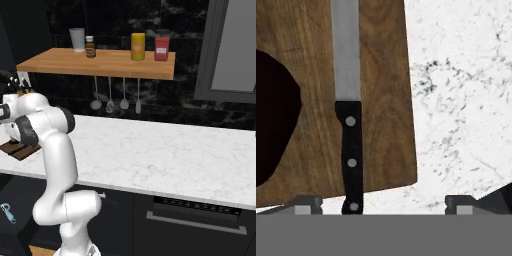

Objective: Place the appropriate cutting tool for cutting the avocado skin on the cutting board.

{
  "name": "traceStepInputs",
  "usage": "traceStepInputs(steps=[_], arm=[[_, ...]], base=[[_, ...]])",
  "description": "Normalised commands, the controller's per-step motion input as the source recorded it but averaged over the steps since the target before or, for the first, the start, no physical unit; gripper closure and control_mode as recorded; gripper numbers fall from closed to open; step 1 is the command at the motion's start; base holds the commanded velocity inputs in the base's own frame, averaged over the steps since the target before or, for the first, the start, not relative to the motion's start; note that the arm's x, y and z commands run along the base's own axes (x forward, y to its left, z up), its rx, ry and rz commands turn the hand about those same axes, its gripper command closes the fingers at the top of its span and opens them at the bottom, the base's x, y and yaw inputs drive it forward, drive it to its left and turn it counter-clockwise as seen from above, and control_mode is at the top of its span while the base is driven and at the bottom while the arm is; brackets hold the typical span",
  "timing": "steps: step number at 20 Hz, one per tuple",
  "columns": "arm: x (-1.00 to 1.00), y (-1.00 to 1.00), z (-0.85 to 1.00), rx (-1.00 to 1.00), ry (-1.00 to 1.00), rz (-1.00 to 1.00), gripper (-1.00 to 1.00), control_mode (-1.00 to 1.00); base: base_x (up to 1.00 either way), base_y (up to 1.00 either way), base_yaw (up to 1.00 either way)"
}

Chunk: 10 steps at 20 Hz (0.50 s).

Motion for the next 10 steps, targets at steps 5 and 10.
traceStepInputs(steps=[5,10], arm=[[-0.97,-0.7,0.49,0.0,-0.07,0.04,-1.0,-1.0],[-1.0,-0.94,0.31,0.0,-0.18,0.09,-1.0,-1.0]], base=[[0.0,0.0,0.0],[0.0,0.0,0.0]])
